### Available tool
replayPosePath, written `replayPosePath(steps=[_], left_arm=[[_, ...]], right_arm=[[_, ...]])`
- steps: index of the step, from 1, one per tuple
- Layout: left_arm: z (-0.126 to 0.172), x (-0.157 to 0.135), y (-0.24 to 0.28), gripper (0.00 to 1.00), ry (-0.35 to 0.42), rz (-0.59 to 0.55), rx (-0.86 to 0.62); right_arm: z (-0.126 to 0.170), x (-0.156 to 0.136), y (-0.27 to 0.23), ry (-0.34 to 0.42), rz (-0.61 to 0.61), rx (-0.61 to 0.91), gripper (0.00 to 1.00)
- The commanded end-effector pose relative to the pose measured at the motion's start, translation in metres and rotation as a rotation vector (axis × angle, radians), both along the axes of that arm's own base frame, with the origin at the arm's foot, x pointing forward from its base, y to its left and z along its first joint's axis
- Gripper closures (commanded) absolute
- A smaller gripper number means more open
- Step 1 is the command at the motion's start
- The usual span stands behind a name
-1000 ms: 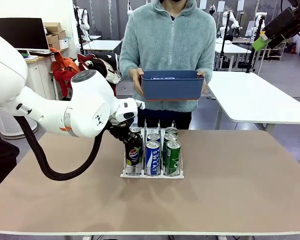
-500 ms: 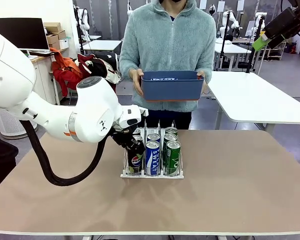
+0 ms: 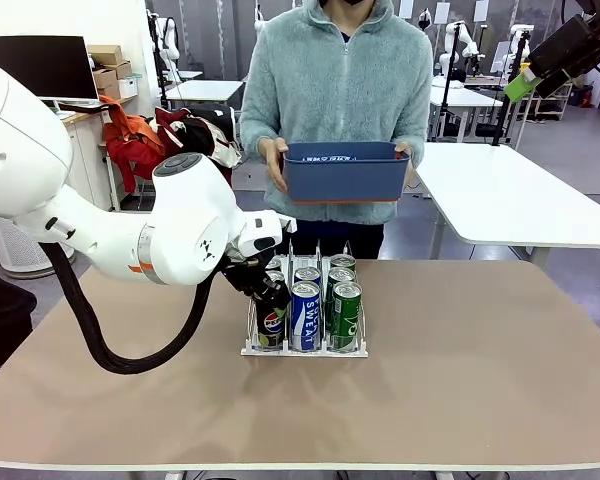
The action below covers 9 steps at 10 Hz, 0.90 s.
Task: Fill the beverage cans into the dispenser.
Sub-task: Place the picked Pepsi coke in the line of the Automatic Can Dispenser with the same cans.
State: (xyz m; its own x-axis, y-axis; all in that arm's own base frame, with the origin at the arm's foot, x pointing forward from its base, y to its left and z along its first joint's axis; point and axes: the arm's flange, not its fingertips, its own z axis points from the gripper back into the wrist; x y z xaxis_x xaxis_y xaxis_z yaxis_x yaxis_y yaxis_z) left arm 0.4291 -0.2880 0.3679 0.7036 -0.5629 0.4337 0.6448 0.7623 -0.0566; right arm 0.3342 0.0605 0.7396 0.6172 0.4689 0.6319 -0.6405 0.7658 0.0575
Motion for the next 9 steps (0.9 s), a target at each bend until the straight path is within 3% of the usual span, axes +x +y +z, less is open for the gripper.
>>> replayPosePath(steps=[1, 3, 4, 5, 6, 7, 8, 9], left_arm=[[0.000, 0.000, -0.001, 0.42, -0.003, 0.001, 0.004], [0.000, 0.000, 0.000, 0.42, 0.000, 0.000, 0.000], [0.006, -0.003, 0.003, 0.23, -0.005, 0.004, -0.014], [0.012, -0.006, 0.007, 0.23, -0.010, 0.018, -0.017], [0.018, -0.010, 0.011, 0.04, -0.024, 0.036, -0.005], [0.025, -0.014, 0.013, 0.19, -0.028, 0.044, -0.007], [0.033, -0.020, 0.016, 0.00, -0.034, 0.048, -0.008], [0.038, -0.023, 0.017, 0.00, -0.040, 0.049, -0.004]], right_arm=[[0.000, 0.000, 0.001, 0.001, 0.000, 0.000, 0.00], [0.000, 0.000, 0.001, 0.001, 0.000, 0.000, 0.00], [0.000, 0.000, 0.001, 0.001, 0.000, 0.000, 0.00], [0.000, 0.000, 0.001, 0.001, 0.000, 0.000, 0.00], [0.000, 0.000, 0.001, 0.001, 0.000, 0.000, 0.00], [0.000, 0.000, 0.001, 0.001, 0.000, 0.000, 0.00], [0.000, 0.000, 0.001, 0.001, 0.000, 0.000, 0.00], [0.000, 0.000, 0.001, 0.001, 0.000, 0.000, 0.00]])
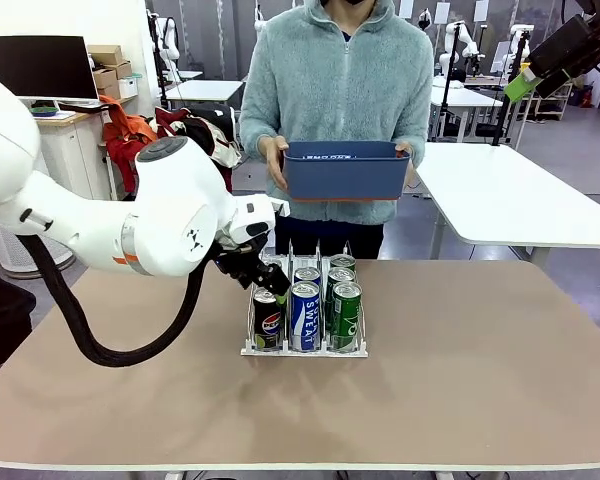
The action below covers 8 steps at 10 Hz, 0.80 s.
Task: Fill the beverage cans into the dispenser.
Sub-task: Place the picked Pepsi coke in the line of the Automatic Can Dispenser with the same cans, then pick up the Ionic drink handed by the human.
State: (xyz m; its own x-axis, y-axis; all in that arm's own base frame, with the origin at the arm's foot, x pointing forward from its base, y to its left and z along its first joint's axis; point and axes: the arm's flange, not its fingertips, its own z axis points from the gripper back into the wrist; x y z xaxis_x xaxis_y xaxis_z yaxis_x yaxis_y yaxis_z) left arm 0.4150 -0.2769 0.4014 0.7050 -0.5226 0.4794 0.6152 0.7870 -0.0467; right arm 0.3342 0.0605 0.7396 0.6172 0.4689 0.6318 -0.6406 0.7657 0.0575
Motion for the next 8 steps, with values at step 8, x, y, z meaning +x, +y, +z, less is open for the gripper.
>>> replayPosePath(steps=[8], left_arm=[[0.012, -0.010, 0.005, 0.00, -0.008, 0.003, 0.010]], right_arm=[[0.000, 0.000, 0.001, 0.001, -0.001, 0.000, 0.00]])
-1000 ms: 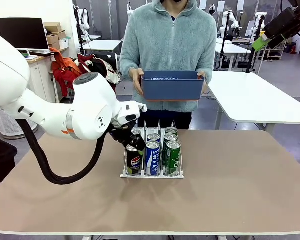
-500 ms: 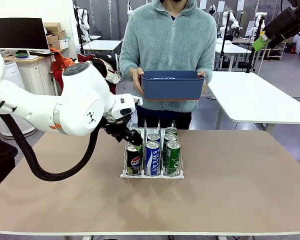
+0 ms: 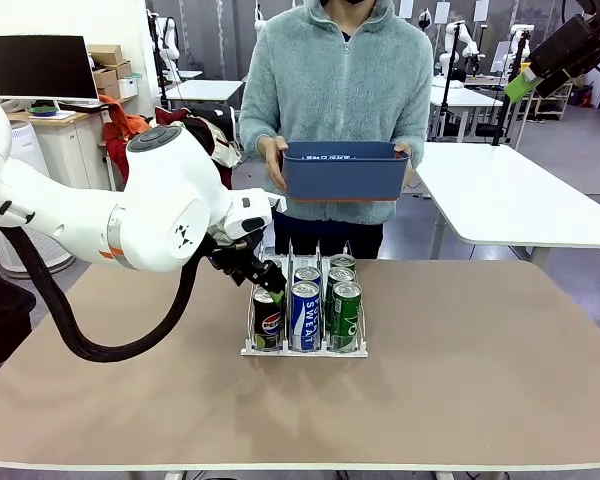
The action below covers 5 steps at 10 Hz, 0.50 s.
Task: Fill the beverage cans into the dispenser.
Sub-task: Pick up the Ionic drink handed by the human.
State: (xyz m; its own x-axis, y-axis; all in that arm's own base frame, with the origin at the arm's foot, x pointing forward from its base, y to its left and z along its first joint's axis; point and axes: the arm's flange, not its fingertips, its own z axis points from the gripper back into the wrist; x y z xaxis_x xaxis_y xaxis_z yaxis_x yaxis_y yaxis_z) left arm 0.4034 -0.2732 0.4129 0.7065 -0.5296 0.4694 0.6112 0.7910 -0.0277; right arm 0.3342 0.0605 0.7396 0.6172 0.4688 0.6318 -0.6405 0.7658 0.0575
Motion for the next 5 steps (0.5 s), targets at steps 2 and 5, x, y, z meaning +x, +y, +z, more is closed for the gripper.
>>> replayPosePath(steps=[2, 5], left_arm=[[0.0001, 0.0018, 0.0009, 0.00, -0.005, -0.002, -0.012], [0.0096, -0.0059, 0.0009, 0.00, 0.019, -0.027, -0.024]], right_arm=[[0.0000, 0.0000, 0.0011, 0.001, 0.000, 0.000, 0.00], [0.0000, 0.0000, 0.0011, 0.001, 0.000, 0.000, 0.00]])
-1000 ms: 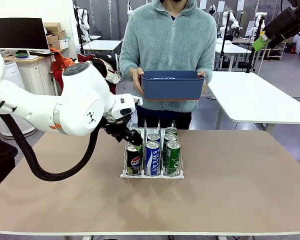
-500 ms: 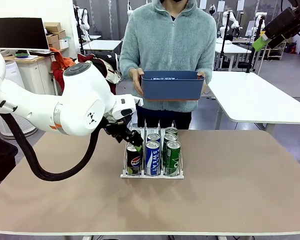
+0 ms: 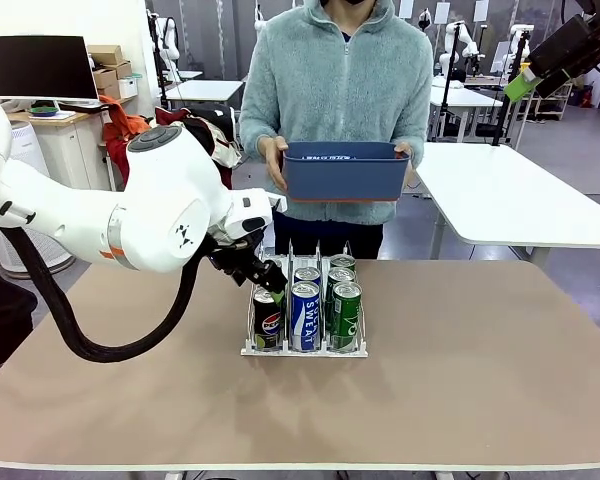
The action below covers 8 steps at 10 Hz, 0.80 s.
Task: Fill the beverage cans into the dispenser.
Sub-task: Pick up the Ionic drink handed by the human.
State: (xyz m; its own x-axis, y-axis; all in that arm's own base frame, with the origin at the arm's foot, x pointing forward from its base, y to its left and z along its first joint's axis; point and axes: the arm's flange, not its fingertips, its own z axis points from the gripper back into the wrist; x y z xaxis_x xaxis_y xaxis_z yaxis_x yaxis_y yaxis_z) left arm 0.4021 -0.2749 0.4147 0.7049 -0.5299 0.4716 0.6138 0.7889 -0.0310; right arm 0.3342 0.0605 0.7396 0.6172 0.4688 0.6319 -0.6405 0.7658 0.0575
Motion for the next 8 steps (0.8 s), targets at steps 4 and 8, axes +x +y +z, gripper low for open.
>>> replayPosePath(steps=[4, 8], left_arm=[[0.050, 0.003, 0.052, 0.00, 0.033, -0.117, -0.038], [0.128, -0.008, 0.094, 0.00, -0.039, -0.193, -0.061]], right_arm=[[0.000, 0.000, 0.001, 0.001, 0.000, 0.000, 0.00], [0.000, 0.000, 0.001, 0.001, 0.000, 0.000, 0.00]])
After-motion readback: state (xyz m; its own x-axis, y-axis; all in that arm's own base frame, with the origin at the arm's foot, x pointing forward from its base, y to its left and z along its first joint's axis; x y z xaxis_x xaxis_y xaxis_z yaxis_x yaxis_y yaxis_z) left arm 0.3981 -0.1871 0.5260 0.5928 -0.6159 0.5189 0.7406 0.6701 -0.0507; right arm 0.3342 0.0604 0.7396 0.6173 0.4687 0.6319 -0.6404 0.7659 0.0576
